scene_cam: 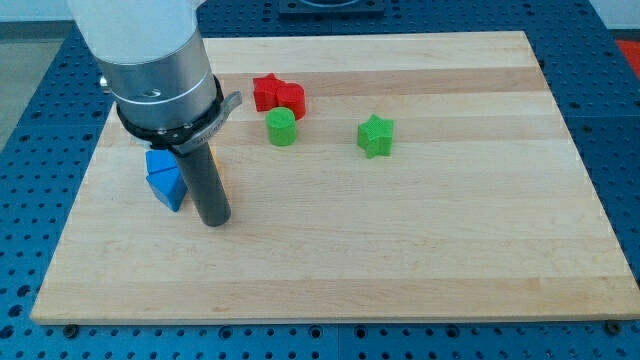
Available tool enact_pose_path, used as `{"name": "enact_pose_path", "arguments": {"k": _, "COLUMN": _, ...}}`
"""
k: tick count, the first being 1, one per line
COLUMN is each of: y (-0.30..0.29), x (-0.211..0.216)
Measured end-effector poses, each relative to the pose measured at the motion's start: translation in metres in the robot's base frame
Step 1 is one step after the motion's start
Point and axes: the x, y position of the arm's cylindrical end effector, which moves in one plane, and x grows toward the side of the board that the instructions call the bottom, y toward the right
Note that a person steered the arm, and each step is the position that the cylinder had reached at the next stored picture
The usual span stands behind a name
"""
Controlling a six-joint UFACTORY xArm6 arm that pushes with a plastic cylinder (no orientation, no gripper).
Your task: Push the green star slightly up
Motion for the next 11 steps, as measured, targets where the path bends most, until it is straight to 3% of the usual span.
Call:
{"name": "enact_pose_path", "arguments": {"k": 4, "y": 0.112, "x": 0.002}}
{"name": "enact_pose_path", "arguments": {"k": 5, "y": 0.174, "x": -0.02}}
{"name": "enact_pose_path", "arguments": {"k": 6, "y": 0.208, "x": -0.069}}
{"name": "enact_pose_path", "arguments": {"k": 8, "y": 0.21, "x": -0.149}}
{"name": "enact_pose_path", "arguments": {"k": 10, "y": 0.185, "x": -0.178}}
{"name": "enact_pose_path", "arguments": {"k": 11, "y": 0.235, "x": -0.177}}
